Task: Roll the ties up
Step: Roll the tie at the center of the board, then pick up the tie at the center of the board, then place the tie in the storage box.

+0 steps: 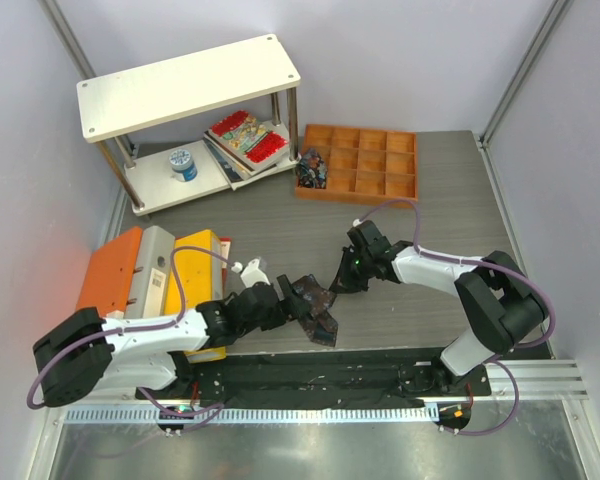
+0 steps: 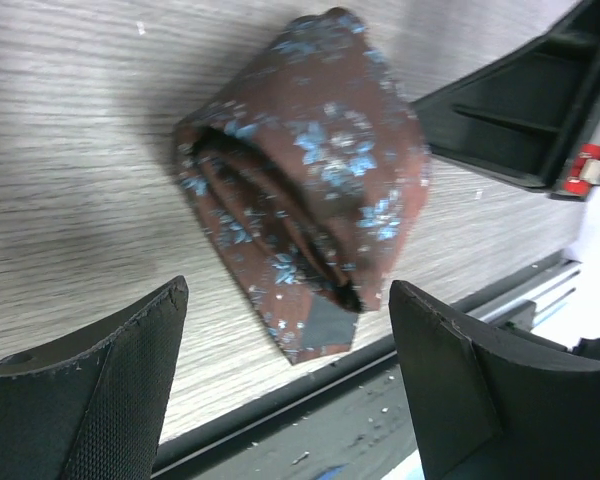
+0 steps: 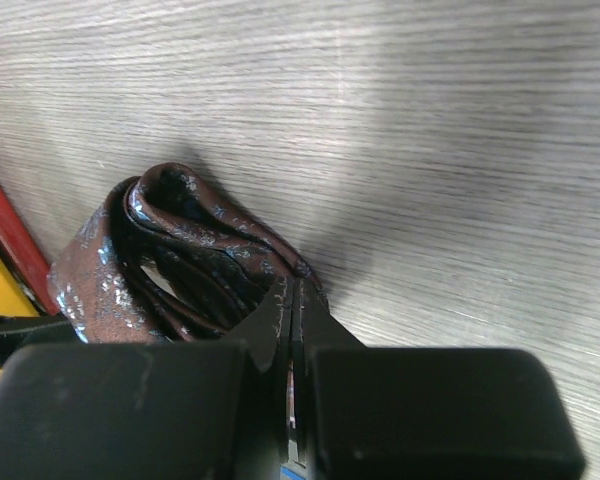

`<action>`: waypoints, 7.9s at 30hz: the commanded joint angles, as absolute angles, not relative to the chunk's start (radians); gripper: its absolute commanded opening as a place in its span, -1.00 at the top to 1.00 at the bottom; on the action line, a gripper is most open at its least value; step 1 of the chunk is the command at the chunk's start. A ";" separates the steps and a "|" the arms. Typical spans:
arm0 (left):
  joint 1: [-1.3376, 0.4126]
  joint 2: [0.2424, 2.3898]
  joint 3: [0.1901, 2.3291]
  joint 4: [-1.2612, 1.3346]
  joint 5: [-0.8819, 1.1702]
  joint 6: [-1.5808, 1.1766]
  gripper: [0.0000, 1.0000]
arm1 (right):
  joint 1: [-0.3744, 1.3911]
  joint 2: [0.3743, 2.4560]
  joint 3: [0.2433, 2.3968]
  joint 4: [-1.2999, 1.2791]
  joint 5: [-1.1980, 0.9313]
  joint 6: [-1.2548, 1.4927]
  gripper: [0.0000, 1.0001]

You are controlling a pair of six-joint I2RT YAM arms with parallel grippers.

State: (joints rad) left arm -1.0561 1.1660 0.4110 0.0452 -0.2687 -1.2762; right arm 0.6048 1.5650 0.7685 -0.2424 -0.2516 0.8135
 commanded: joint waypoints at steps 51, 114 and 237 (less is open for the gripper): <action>-1.097 1.462 0.440 0.292 -0.468 -1.445 0.45 | 0.703 1.620 0.621 0.094 -0.261 0.994 0.98; -0.729 2.173 2.035 -0.293 -0.551 -0.703 1.00 | 0.433 0.707 0.772 -0.795 0.092 0.867 0.93; -0.767 2.536 2.341 -0.580 -0.568 -0.551 -0.25 | 0.431 0.453 0.836 -0.953 0.083 0.922 0.95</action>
